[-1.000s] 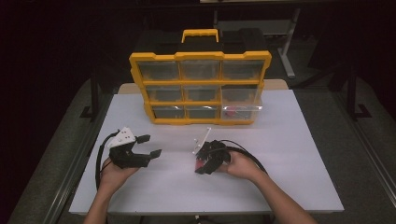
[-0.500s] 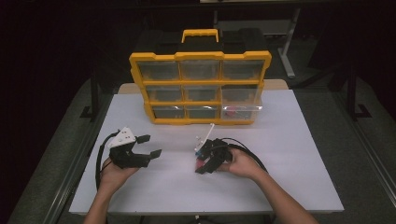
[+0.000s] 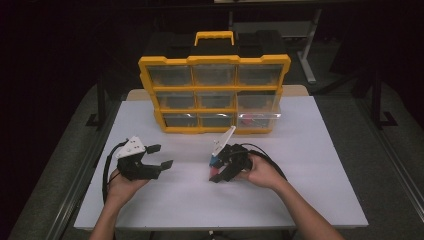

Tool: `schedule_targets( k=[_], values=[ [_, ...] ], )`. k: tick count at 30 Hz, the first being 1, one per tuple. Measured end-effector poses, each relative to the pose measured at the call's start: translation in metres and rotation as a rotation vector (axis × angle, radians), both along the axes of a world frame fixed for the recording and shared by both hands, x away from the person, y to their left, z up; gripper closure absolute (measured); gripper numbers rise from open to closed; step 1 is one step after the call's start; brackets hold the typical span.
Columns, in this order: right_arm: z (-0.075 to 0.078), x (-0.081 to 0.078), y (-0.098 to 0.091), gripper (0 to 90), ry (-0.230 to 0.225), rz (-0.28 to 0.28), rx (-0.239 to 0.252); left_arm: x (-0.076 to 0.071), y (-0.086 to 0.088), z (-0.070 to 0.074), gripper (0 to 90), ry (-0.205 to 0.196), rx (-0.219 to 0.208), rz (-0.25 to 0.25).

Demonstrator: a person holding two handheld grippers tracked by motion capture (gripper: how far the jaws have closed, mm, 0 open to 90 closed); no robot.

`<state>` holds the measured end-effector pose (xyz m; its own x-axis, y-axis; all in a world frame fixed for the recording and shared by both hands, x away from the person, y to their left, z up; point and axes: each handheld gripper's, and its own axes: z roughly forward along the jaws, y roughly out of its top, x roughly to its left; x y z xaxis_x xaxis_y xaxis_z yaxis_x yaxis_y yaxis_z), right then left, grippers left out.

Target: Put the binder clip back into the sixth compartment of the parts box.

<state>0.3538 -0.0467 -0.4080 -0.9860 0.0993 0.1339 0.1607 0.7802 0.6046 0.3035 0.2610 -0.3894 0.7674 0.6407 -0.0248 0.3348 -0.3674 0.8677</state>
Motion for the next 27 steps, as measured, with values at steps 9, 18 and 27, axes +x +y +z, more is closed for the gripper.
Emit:
schedule_targets(
  k=[9,18,27],
  values=[
    [0.014,0.003,-0.008,48.6,0.012,-0.021,0.036,0.0,0.0,0.0,26.3,0.0,-0.001,0.0],
    [0.027,0.006,-0.013,48.5,-0.002,-0.02,0.038,0.0,0.0,0.0,26.3,0.002,-0.003,0.001],
    [0.041,0.009,-0.017,48.6,-0.023,-0.018,0.038,0.001,0.0,0.0,26.2,-0.006,-0.008,0.001]
  ],
)
